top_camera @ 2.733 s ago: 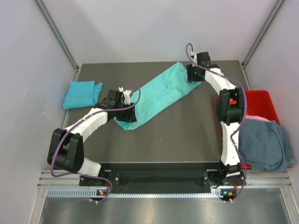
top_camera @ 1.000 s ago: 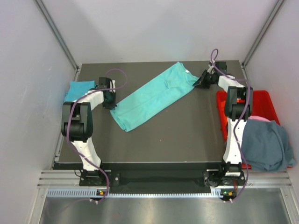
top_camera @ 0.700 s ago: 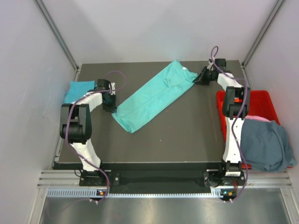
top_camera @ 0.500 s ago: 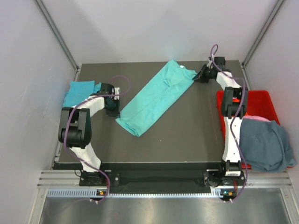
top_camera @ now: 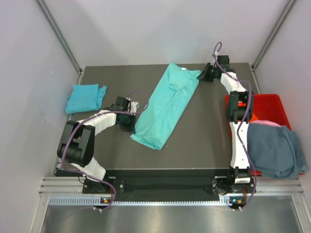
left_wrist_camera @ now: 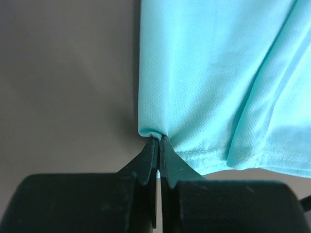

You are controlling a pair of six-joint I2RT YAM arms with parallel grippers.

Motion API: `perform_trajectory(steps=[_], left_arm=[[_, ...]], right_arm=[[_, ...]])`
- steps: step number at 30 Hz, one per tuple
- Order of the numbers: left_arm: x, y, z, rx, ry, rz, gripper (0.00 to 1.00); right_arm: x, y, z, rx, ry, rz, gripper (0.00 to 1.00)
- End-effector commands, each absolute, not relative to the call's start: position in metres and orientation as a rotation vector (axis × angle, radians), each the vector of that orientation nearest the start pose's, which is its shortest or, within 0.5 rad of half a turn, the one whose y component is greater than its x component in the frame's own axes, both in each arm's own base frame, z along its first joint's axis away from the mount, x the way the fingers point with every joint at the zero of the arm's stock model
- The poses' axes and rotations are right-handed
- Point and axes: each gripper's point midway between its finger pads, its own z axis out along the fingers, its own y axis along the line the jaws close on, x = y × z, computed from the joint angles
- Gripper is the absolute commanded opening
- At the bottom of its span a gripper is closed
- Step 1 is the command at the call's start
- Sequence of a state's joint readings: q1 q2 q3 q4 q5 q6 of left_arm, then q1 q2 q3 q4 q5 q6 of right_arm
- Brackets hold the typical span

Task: Fold and stack the t-shirts
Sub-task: Fold the tshirt

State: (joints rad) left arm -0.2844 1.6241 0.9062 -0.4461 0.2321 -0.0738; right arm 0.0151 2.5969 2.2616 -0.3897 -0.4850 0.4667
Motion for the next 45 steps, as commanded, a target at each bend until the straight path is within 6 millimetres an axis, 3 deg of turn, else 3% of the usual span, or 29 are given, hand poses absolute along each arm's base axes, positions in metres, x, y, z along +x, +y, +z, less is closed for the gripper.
perform_trajectory(steps=[1,10,21,32,43,44,45], left_arm=[[0.285,-0.147,0.03,0.447,2.667,-0.489,0.0],[0.264,-0.182,0.03,0.625,2.648,-0.544,0.0],[0.235,-0.219,0.033,0.796,2.625,-0.681,0.0],[0.209,-0.259,0.024,1.027,2.617,-0.71,0.0],[0.204,-0.276,0.019,1.126,2.609,-0.667,0.0],[0.202,-0.277,0.018,1.139,2.609,-0.667,0.0],[0.204,-0.281,0.023,1.143,2.598,-0.666,0.0]], right_arm=[[0.649,0.135,0.07,0.162,2.244,0.773,0.0],[0.653,0.161,0.079,0.093,2.217,0.723,0.0],[0.664,0.146,0.077,0.104,2.199,0.636,0.0],[0.674,0.144,0.076,0.11,2.162,0.623,0.0],[0.691,0.15,0.088,0.107,2.074,0.601,0.02],[0.691,0.152,0.088,0.101,2.073,0.603,0.05],[0.687,0.152,0.095,0.057,2.076,0.609,0.34]])
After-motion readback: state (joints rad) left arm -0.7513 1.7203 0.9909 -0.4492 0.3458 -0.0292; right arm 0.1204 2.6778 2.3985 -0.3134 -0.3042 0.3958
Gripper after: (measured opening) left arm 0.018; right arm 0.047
